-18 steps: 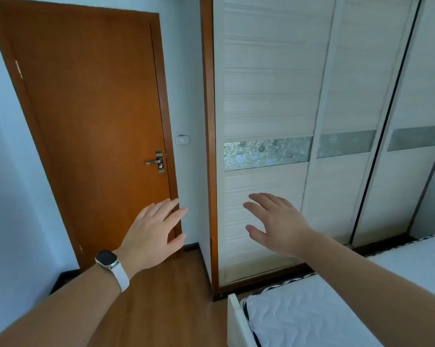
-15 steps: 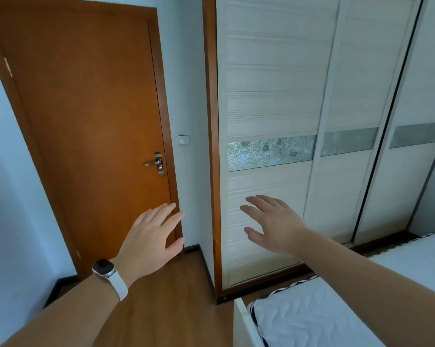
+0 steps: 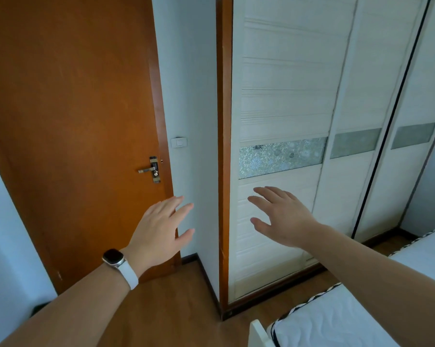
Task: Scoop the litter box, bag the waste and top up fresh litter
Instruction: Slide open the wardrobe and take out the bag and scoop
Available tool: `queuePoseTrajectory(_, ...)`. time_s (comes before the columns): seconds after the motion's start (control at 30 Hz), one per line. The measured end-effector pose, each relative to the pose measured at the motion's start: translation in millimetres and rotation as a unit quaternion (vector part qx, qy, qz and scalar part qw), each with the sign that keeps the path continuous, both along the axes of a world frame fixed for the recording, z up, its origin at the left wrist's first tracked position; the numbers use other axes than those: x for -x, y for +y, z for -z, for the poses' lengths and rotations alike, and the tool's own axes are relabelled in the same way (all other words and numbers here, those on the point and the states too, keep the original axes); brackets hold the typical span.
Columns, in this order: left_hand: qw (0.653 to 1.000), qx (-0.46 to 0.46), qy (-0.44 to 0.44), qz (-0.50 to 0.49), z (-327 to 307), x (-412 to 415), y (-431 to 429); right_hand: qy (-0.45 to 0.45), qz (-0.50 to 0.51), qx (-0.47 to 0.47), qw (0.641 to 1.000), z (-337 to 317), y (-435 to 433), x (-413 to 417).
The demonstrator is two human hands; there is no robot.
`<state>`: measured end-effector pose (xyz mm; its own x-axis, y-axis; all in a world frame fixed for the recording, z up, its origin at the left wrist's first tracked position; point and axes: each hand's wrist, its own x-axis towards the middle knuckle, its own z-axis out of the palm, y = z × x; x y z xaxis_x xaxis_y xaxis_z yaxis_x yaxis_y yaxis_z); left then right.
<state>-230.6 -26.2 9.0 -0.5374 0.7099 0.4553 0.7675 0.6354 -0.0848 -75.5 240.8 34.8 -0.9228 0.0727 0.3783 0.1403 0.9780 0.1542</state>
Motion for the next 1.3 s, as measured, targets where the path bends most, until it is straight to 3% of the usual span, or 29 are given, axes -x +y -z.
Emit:
queuePoseTrajectory(0.47, 0.999, 0.01, -0.031, 0.027, 1, 140, 131, 0.028, 0.019, 0.043, 0.999, 40, 120, 144)
queuePoseTrajectory(0.83, 0.999, -0.005, -0.026, 0.042, -32, 247, 282, 0.054, -0.007, 0.028, 0.998, 21, 254, 267)
queuePoseTrajectory(1.07, 0.988, 0.015, 0.133, 0.074, -64, 311, 336, 0.137, -0.022, 0.04, 0.99, 2, 280, 341)
queuePoseTrajectory(1.3, 0.962, -0.076, 0.21, 0.158, -110, 365, 385, 0.259, -0.046, 0.039, 0.964, -20, 296, 412)
